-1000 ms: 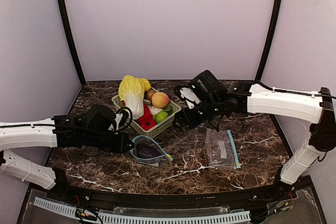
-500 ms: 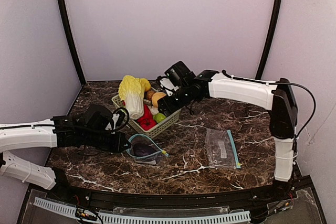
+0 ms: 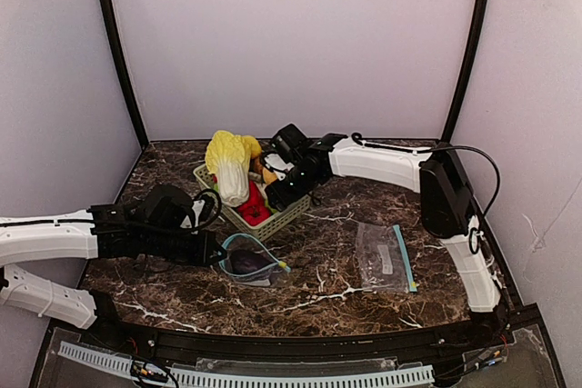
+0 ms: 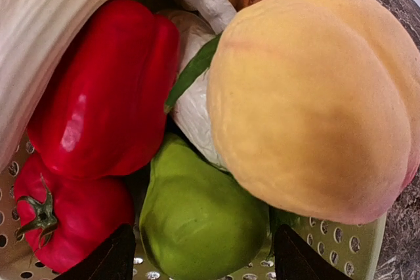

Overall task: Place the food in the zip-top bag and seal the zipper
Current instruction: Pick up the fake fruit from the bin.

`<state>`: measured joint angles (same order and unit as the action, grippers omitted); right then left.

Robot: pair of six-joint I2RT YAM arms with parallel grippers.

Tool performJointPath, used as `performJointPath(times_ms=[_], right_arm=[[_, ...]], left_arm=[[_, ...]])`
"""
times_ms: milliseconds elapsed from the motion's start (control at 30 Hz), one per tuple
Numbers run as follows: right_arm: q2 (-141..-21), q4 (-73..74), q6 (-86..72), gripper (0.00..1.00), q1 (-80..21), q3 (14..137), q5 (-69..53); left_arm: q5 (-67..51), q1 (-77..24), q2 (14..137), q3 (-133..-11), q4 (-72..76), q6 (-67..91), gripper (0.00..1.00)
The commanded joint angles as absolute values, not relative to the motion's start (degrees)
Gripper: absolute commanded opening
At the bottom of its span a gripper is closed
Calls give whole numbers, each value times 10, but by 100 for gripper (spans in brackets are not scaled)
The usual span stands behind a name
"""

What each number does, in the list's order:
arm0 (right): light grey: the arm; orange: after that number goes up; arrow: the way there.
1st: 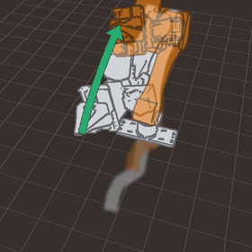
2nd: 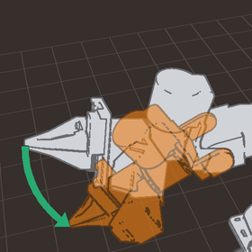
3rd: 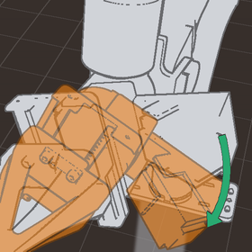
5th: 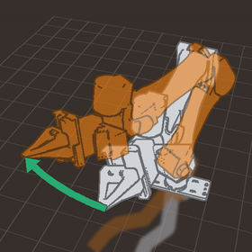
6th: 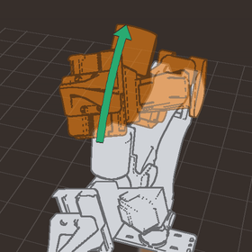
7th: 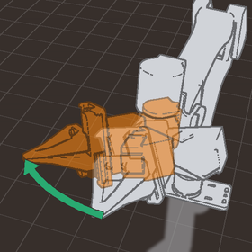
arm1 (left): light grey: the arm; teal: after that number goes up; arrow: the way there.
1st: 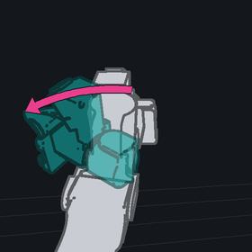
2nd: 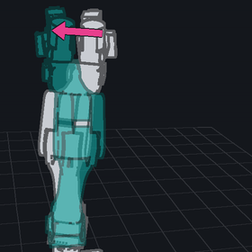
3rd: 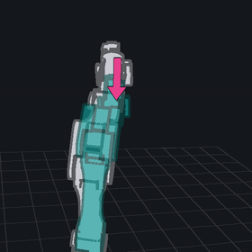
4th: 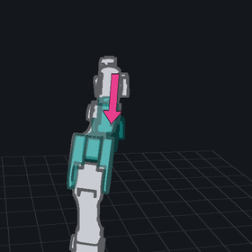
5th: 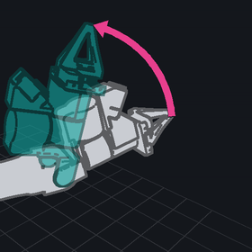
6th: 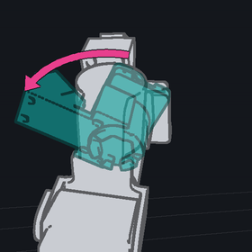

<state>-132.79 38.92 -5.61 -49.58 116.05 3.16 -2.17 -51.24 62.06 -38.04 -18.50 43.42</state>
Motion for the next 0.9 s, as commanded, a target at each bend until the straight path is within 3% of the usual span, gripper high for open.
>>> performJointPath(times_ms=[0,167,433,867], right_arm=[[-1362,411,-40,70,-486,1200,20],[-1374,420,-27,66,-484,1205,11],[-1354,420,-33,43,-484,1205,3],[-1216,429,-36,40,-485,1176,6]], left_arm=[[-28,-509,607,-363,-169,448,1],[-25,-509,599,-361,-170,451,1],[-20,-510,592,-362,-177,453,1],[-13,-508,591,-362,-181,462,1]])
